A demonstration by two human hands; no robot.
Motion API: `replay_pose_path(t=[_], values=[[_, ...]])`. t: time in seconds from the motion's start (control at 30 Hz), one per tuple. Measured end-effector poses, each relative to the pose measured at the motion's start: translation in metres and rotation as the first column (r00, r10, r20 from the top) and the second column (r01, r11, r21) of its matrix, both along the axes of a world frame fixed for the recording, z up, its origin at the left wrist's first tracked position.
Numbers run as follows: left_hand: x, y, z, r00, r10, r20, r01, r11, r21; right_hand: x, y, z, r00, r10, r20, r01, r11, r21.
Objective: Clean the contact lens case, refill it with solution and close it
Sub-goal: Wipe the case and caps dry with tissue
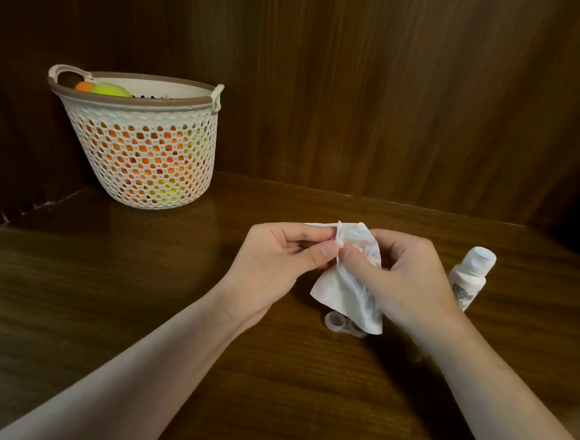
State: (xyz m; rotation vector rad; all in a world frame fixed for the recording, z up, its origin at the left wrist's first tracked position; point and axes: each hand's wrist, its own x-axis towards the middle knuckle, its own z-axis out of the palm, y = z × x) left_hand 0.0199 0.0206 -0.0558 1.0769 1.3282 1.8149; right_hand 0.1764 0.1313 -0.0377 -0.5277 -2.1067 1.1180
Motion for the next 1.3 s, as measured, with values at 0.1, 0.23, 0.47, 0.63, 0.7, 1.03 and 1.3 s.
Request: replay_pose_path(t=[0.1,0.23,0.47,0.63,0.7,1.03,1.3], values=[[0.001,0.001,-0.002,1.0,-0.001,-0.008,0.001,1.0,-0.012,-0.002,0.002,-0.003,0.998,-0.056,0.009,0.056,0.998,0.022],[0.002,0.002,0.0,0.999,-0.016,-0.029,0.016,1.0,-0.005,-0.002,0.0,-0.005,0.996,-0.049,-0.071,0.049,0.999,0.004],[-0.002,0.001,-0.001,1.0,0.024,-0.007,-0.024,1.0,-0.011,0.0,-0.001,-0.001,0.998,0.008,-0.06,-0.009,1.0,-0.007],[0.001,0.002,-0.002,0.999,-0.002,-0.037,0.002,1.0,-0.02,-0.001,0.002,-0.005,0.997,-0.07,-0.045,0.071,0.997,0.027],[0.001,0.002,-0.001,0.999,-0.004,-0.053,0.002,1.0,-0.023,-0.002,0.001,-0.006,0.996,-0.056,-0.074,0.057,0.998,0.01],[-0.002,0.003,0.003,0.992,0.107,-0.061,-0.109,0.994,-0.028,-0.005,0.005,-0.008,0.994,-0.03,-0.108,0.025,0.998,-0.051],[-0.002,0.003,0.005,0.996,0.085,0.009,-0.084,0.996,-0.039,-0.007,0.011,-0.013,0.987,-0.084,-0.139,0.054,0.976,-0.21]])
